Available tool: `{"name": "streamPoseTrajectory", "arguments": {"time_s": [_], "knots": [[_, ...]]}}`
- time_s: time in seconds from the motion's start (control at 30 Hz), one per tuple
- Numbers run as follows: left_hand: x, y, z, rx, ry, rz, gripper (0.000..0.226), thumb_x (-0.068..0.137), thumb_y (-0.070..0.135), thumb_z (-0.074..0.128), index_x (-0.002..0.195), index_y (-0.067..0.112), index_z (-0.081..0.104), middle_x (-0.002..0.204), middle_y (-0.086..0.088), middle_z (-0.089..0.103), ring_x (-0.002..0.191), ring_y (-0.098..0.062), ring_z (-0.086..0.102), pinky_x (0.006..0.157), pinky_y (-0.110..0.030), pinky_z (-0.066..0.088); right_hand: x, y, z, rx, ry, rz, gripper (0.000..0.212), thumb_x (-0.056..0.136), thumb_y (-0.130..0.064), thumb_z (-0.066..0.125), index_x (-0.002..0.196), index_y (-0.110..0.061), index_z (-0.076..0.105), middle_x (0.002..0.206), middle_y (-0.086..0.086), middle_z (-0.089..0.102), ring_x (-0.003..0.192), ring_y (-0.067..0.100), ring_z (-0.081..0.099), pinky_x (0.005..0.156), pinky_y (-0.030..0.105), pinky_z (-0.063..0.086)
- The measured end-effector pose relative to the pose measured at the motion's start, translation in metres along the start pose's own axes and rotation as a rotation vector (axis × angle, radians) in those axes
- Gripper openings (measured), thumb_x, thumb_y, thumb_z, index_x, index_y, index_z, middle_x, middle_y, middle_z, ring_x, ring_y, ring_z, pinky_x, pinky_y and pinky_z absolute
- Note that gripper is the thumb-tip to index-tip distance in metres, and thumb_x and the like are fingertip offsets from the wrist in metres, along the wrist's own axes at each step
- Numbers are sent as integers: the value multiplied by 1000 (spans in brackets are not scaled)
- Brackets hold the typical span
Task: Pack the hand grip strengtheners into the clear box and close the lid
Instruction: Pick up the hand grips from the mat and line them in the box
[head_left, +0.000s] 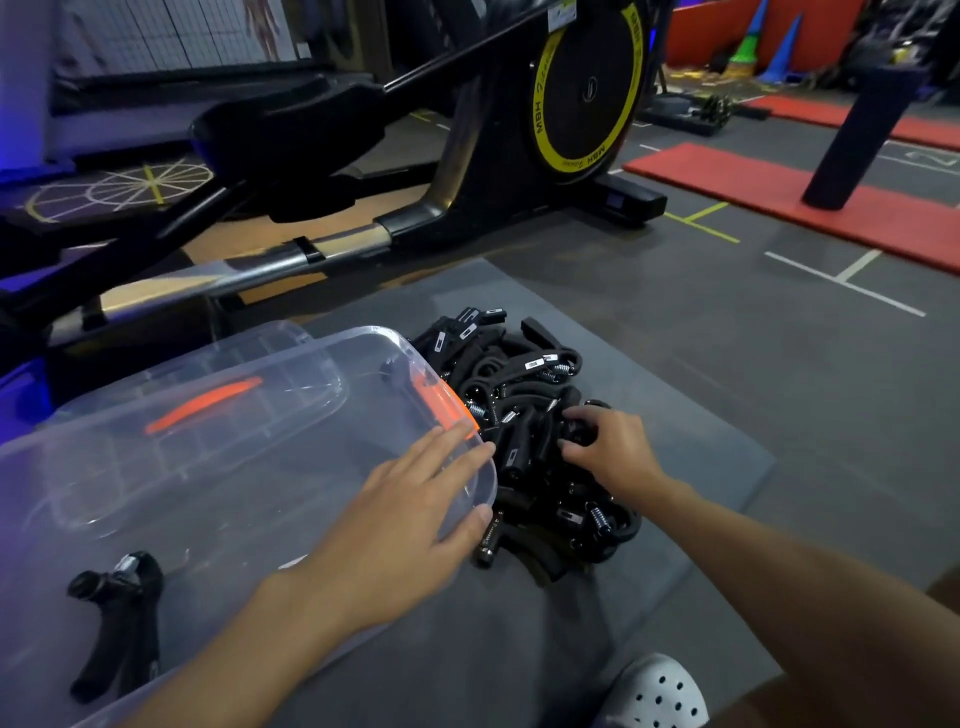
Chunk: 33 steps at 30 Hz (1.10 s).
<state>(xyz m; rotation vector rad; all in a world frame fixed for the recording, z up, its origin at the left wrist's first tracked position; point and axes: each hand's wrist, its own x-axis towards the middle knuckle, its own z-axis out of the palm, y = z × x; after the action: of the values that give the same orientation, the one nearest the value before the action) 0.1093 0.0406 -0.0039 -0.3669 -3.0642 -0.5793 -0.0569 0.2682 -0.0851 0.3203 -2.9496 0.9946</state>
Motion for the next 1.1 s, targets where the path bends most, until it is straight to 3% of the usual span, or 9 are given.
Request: {"name": "streamPoseTrajectory", "arguments": {"time_s": [0.17, 0.3, 0.4, 0.6, 0.73, 0.8, 0.9, 1.0, 1.1], "knots": [[1, -1, -10, -116, 37, -27, 76, 81, 70, 11, 149, 41, 28, 157, 26, 13, 138, 16, 0, 112, -21, 13, -6, -22, -40, 207, 168, 20, 37, 79, -22, 78, 115, -20, 70, 75, -15, 66, 62, -3, 60, 58, 3, 43], [2, -8, -25, -250, 184, -66, 70, 82, 67, 23, 142, 35, 42, 145, 25, 34, 132, 13, 24, 110, -21, 24, -17, -63, -69, 373, 252, -53, 37, 78, -21, 80, 113, -25, 71, 80, -13, 69, 71, 12, 68, 71, 22, 57], [1, -22, -38, -353, 331, -120, 44, 91, 50, 48, 133, 37, 48, 136, 22, 46, 125, 3, 43, 108, -31, 37, -27, -100, -77, 495, 244, -148, 36, 73, -25, 83, 107, -30, 73, 82, -9, 72, 75, 12, 68, 73, 29, 57], [-18, -52, -72, -662, 582, -311, 45, 88, 19, 70, 126, 32, 51, 123, 8, 59, 110, -10, 61, 96, -39, 52, -66, -176, -61, 696, 19, -354, 35, 75, -15, 82, 106, -29, 72, 93, -7, 75, 86, 13, 70, 80, 32, 56], [-45, -64, -93, -751, 654, -364, 35, 87, 12, 71, 117, 24, 55, 107, 9, 65, 86, 3, 67, 76, -16, 53, -85, -217, -40, 793, -119, -419, 35, 75, -11, 81, 102, -31, 71, 85, -8, 73, 72, 1, 65, 66, 15, 50], [-59, -74, -98, -735, 700, -392, 21, 85, 7, 72, 101, 18, 63, 94, 4, 70, 80, -5, 70, 76, -26, 57, -93, -235, -28, 830, -189, -421, 34, 75, -10, 80, 103, -27, 71, 82, -10, 72, 66, -1, 63, 63, 13, 48], [-84, -92, -105, -692, 811, -469, 21, 81, 7, 76, 89, 24, 66, 89, -2, 72, 86, -19, 70, 84, -42, 58, -98, -255, -12, 826, -331, -381, 34, 76, -11, 79, 108, -18, 69, 93, -2, 76, 86, 15, 71, 76, 27, 57], [-108, -102, -115, -634, 899, -522, 25, 79, 11, 79, 89, 30, 66, 90, 3, 72, 87, -13, 69, 84, -33, 57, -96, -270, 2, 668, -557, -341, 38, 77, -19, 81, 110, -21, 63, 101, 6, 73, 96, 27, 68, 87, 37, 54], [-125, -109, -121, -539, 903, -514, 28, 75, 11, 81, 89, 31, 68, 88, 10, 72, 84, -6, 68, 84, -30, 56, -95, -286, 15, 434, -700, -417, 62, 69, -38, 86, 120, -40, 50, 124, -17, 51, 117, 11, 53, 94, 29, 48]]}}
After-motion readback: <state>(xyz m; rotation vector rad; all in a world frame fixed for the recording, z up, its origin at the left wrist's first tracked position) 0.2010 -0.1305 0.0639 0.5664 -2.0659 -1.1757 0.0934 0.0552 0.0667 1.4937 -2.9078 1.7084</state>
